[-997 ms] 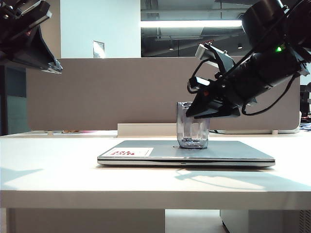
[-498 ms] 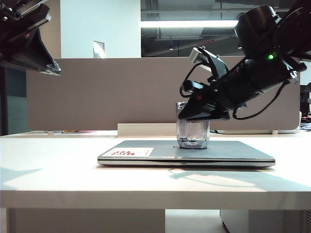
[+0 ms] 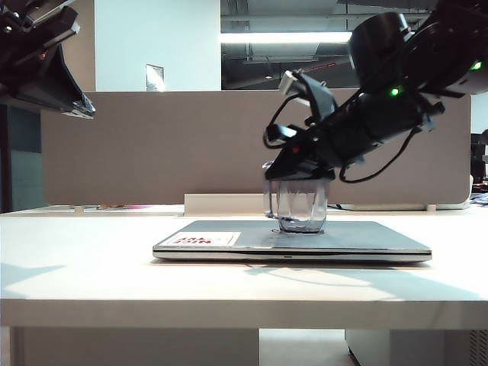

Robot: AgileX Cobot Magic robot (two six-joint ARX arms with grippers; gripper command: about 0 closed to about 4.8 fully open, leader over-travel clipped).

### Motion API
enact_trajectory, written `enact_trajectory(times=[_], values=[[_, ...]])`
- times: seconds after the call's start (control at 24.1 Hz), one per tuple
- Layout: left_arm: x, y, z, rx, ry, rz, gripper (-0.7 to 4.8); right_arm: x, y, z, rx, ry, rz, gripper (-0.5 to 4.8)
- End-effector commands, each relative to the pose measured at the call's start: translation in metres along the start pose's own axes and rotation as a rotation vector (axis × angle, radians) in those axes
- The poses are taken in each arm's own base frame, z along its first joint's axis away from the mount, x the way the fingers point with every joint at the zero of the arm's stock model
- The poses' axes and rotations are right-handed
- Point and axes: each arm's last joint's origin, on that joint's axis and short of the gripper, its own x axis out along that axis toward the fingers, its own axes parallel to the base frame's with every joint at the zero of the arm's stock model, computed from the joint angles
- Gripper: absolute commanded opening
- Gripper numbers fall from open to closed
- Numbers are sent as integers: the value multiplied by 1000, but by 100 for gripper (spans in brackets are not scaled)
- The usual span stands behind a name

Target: Pick up the water cup and place it on the left side of the laptop.

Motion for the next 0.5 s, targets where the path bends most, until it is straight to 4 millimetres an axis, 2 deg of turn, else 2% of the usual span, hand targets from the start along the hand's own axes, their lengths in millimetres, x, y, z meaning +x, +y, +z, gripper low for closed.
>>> enact_trajectory(times=[0.04,0.25,0.29,0.42,0.5], values=[[-1,0,3,14,-15,-1,-6,6,4,-4,9,24,3,20],[-1,0,3,28,-15,-1,-6,6,4,-10,24,75,6,24],[-1,0,3,28,-15,-1,-6,6,4,-11,26,85,6,36],[-1,0,3,28,-15,-1,-6,6,4,-12,30,96,5,122],[-1,0,3,27,-15,-1,-6,6,4,-11,29,93,5,140]])
